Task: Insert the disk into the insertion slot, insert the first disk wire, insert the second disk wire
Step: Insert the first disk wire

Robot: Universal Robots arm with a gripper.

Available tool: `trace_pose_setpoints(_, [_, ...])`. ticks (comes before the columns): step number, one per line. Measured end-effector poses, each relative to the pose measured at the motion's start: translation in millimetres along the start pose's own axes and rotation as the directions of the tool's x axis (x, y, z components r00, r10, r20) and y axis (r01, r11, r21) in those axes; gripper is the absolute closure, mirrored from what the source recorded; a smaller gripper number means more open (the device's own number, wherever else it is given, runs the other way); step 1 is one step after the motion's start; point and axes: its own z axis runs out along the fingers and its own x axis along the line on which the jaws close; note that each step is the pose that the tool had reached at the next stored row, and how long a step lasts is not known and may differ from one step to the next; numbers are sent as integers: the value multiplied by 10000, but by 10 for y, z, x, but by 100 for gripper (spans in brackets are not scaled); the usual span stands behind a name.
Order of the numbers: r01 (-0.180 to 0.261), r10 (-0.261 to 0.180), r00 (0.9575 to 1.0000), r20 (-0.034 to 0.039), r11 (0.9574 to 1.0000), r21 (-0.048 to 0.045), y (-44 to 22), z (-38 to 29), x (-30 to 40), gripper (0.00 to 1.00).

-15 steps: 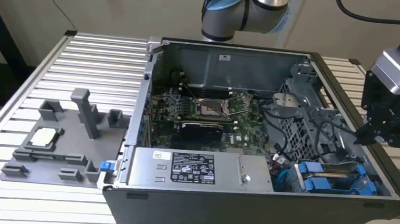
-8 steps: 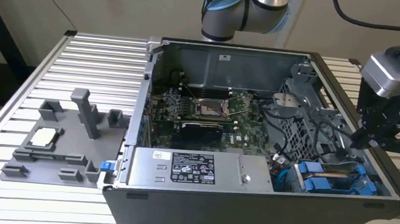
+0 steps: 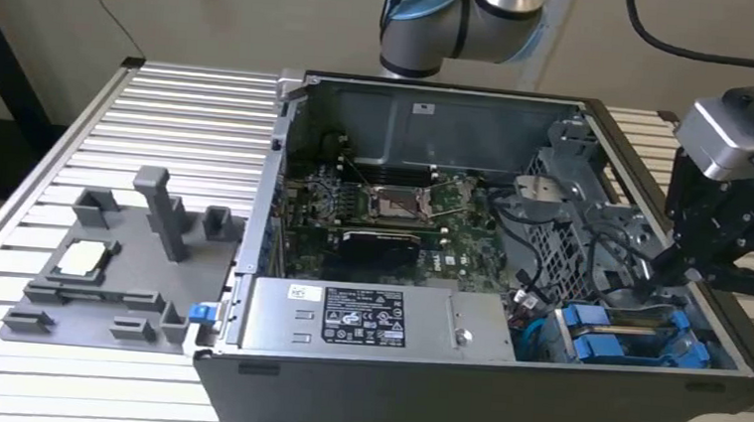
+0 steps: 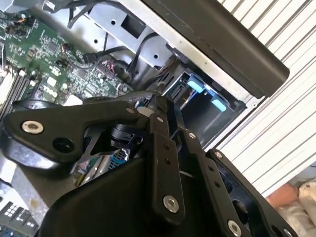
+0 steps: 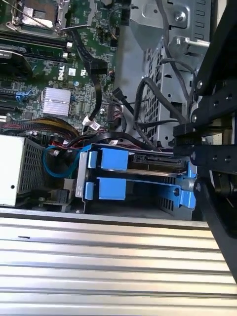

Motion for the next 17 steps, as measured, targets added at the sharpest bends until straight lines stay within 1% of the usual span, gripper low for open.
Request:
trace_pose_setpoints(1, [-41, 41, 10000, -3, 10000, 2, 1, 7, 1, 81])
trace_pose_setpoints(5, [-513, 513, 9987, -28, 9987, 52, 2, 38, 3, 81])
trace_pose_setpoints(8, [-541, 541, 9985, -31, 9985, 50, 4, 55, 18, 81])
trace_pose_setpoints(12, [-547, 547, 9985, -41, 9985, -5, -1, 75, 32, 81])
trace_pose_setpoints(17, [-546, 546, 9985, -58, 9985, -7, 3, 93, 69, 81])
